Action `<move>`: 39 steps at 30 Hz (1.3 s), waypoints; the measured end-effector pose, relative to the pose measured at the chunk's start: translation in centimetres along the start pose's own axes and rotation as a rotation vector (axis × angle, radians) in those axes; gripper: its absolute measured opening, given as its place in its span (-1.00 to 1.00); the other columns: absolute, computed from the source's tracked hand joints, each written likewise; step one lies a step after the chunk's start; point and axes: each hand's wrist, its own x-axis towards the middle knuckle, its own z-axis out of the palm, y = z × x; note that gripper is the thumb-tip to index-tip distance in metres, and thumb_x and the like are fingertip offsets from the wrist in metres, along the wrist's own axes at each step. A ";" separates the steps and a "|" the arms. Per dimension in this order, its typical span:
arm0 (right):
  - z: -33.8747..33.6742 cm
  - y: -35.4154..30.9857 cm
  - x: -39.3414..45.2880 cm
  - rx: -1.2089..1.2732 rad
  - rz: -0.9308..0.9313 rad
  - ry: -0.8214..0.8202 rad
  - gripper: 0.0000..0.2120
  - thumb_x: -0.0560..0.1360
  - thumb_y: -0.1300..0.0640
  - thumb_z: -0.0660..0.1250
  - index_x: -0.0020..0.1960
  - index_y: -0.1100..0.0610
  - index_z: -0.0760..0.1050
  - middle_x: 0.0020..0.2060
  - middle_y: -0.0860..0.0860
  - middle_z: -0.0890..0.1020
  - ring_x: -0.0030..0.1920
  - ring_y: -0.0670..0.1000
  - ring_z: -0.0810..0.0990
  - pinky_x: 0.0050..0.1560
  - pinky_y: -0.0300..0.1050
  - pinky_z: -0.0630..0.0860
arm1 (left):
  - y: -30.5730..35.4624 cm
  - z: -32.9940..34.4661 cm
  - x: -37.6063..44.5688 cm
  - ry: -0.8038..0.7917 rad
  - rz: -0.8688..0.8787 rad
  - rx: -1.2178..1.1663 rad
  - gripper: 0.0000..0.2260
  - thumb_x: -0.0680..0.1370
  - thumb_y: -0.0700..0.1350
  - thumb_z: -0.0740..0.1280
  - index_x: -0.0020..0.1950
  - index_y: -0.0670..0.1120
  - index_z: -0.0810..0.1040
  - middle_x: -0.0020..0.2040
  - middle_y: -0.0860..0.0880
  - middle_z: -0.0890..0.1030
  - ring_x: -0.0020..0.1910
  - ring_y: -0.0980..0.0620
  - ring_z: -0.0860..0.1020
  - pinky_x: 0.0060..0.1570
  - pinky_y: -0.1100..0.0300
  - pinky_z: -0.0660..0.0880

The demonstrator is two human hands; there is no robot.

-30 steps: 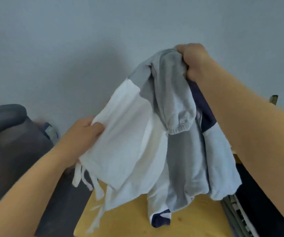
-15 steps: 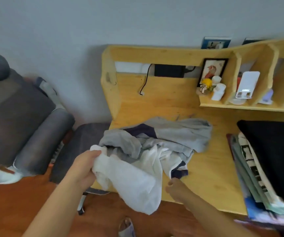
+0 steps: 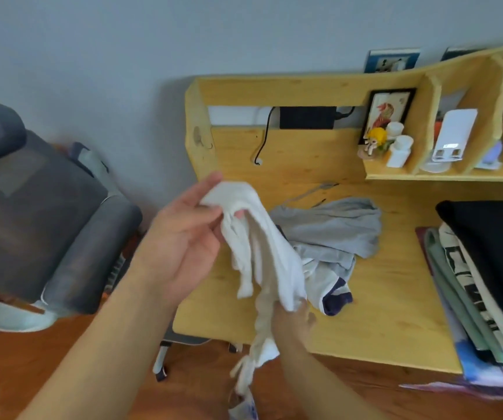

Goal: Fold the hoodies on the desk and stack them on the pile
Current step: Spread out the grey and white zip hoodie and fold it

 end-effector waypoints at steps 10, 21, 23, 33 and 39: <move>-34.3 -25.7 -3.1 0.323 -0.543 0.694 -0.71 0.47 0.26 0.14 0.01 0.08 0.61 -0.03 0.13 0.66 -0.05 0.16 0.63 -0.13 -0.02 0.54 | 13.7 3.3 12.4 0.186 0.341 0.167 -0.36 0.49 -0.51 0.12 0.54 -0.13 0.34 0.07 -0.17 0.57 0.00 -0.13 0.65 -0.07 0.04 0.62; -39.6 -30.2 -17.5 -0.417 -0.727 -0.355 -0.75 0.61 0.16 0.36 0.27 0.15 0.54 0.06 0.16 0.71 -0.05 0.18 0.72 -0.15 0.00 0.67 | 19.8 16.0 15.2 -0.191 0.386 -0.021 -0.48 0.54 -0.35 0.25 0.52 -0.20 0.34 0.02 -0.15 0.48 -0.13 -0.10 0.60 -0.02 0.06 0.59; -37.7 -29.0 -16.6 -0.390 -0.758 -0.593 -0.58 0.60 0.09 0.37 0.42 0.13 0.44 0.15 0.16 0.68 -0.02 0.18 0.70 -0.10 0.00 0.66 | 17.8 18.2 14.1 -0.280 0.303 0.073 -0.62 0.51 -0.30 0.27 0.33 -0.17 0.48 -0.10 -0.14 0.47 -0.18 -0.10 0.57 -0.07 0.06 0.57; -27.9 -30.4 -9.4 -0.292 -1.093 -0.137 -0.66 0.55 0.11 0.40 0.31 0.01 0.47 -0.05 -0.06 0.67 -0.16 -0.04 0.68 -0.28 -0.03 0.64 | 7.5 15.4 10.7 -0.406 0.248 0.545 -0.35 0.39 -0.23 0.39 0.46 0.12 0.44 0.09 -0.16 0.58 0.03 -0.12 0.63 0.05 0.04 0.59; -26.5 -33.7 -10.6 0.418 -0.964 0.076 -0.83 0.53 0.24 0.18 -0.10 0.28 0.52 -0.34 0.13 0.45 -0.36 0.03 0.40 -0.42 -0.12 0.28 | -6.4 7.1 7.7 -0.193 0.238 0.877 -0.16 0.47 -0.01 0.54 0.57 0.27 0.09 0.36 0.20 0.45 0.31 0.19 0.49 0.29 0.09 0.50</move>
